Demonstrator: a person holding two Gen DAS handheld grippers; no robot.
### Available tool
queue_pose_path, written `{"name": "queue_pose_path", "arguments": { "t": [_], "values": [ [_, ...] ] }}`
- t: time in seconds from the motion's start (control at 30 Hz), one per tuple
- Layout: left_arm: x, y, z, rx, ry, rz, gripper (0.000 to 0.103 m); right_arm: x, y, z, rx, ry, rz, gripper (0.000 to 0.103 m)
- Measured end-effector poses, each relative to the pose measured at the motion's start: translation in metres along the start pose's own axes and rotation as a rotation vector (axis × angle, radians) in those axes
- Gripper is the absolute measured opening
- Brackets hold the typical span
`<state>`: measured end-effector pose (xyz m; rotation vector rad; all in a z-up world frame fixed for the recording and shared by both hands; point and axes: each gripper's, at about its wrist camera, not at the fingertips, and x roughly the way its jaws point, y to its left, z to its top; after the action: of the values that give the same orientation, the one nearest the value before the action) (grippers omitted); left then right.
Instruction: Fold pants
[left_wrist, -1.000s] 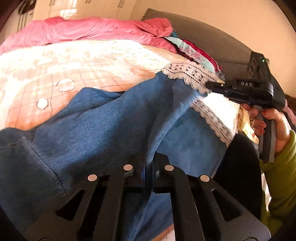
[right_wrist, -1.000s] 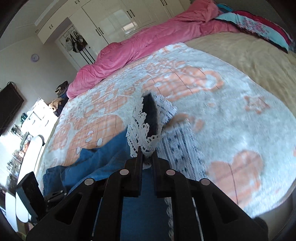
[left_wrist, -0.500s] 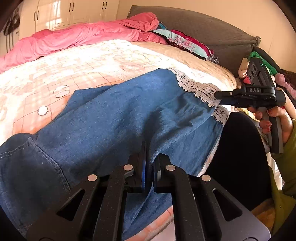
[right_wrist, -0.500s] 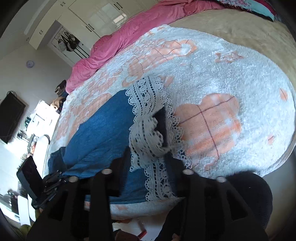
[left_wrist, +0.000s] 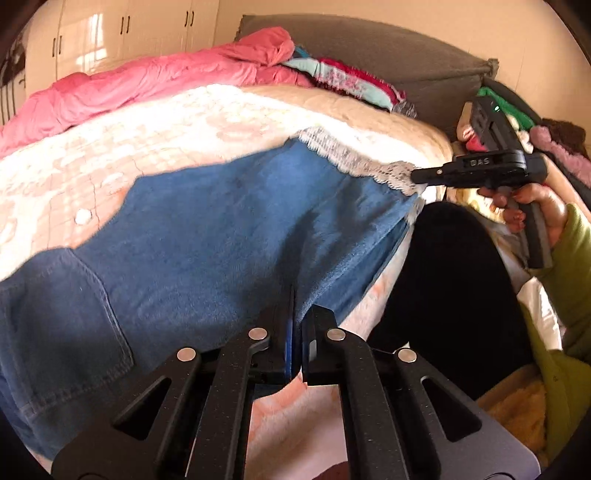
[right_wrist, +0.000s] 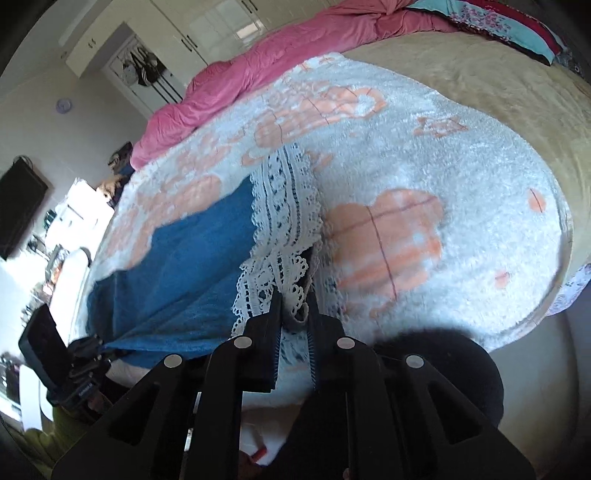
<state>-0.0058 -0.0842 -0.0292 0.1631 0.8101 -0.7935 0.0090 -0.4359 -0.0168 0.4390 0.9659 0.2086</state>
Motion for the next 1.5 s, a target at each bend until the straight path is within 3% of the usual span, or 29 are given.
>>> {"name": "queue_pose_path", "arguments": {
  "t": [0.23,0.3,0.37,0.43,0.5,0.67,0.77,0.9,0.97,1.0,1.1,1.17,1.23,1.27,1.37,1.5],
  "values": [
    [0.019,0.004,-0.007,-0.008,0.040,0.043,0.006,0.012,0.002,-0.012,-0.055,0.046,-0.107,0.012],
    [0.025,0.004,-0.009,-0.004,0.058,0.054,0.006,0.013,0.001,-0.013,-0.060,0.049,-0.125,0.017],
    [0.025,0.004,-0.009,0.004,0.056,0.055,0.006,0.012,-0.002,-0.013,-0.064,0.050,-0.167,0.036],
    [0.023,0.004,-0.008,-0.001,0.054,0.055,0.015,0.005,-0.005,-0.012,-0.049,0.035,-0.166,0.037],
    [0.017,0.005,-0.009,-0.011,0.051,0.049,0.041,-0.009,-0.003,-0.010,-0.056,-0.018,-0.163,0.037],
    [-0.022,0.016,-0.011,-0.101,-0.023,0.022,0.044,-0.016,0.033,-0.004,-0.164,-0.075,-0.059,0.041],
    [-0.056,0.035,-0.010,-0.179,-0.092,0.089,0.053,0.008,0.063,-0.001,-0.257,-0.033,-0.021,0.043],
    [-0.112,0.085,-0.024,-0.368,-0.160,0.319,0.068,0.049,0.090,0.001,-0.349,0.042,-0.034,0.049],
    [-0.130,0.113,-0.039,-0.475,-0.143,0.455,0.068,0.072,0.093,-0.001,-0.370,0.082,-0.136,0.049],
    [-0.134,0.122,-0.044,-0.511,-0.135,0.481,0.069,0.082,0.092,-0.004,-0.383,0.098,-0.167,0.050],
    [-0.133,0.147,-0.056,-0.602,-0.099,0.530,0.072,0.083,0.089,-0.008,-0.378,0.078,-0.137,0.061],
    [-0.122,0.158,-0.058,-0.640,-0.079,0.503,0.072,0.083,0.088,-0.009,-0.368,0.078,-0.126,0.061],
    [-0.109,0.161,-0.056,-0.653,-0.062,0.481,0.059,0.082,0.086,-0.009,-0.359,0.076,-0.118,0.061],
    [-0.101,0.160,-0.052,-0.635,-0.049,0.485,0.040,0.082,0.085,-0.008,-0.350,0.075,-0.113,0.062],
    [-0.097,0.159,-0.048,-0.584,-0.055,0.528,0.034,0.080,0.081,-0.005,-0.327,0.078,-0.096,0.062],
    [-0.121,0.172,-0.049,-0.584,-0.086,0.582,0.034,0.076,0.081,-0.008,-0.312,0.078,-0.079,0.062]
  ]
}}
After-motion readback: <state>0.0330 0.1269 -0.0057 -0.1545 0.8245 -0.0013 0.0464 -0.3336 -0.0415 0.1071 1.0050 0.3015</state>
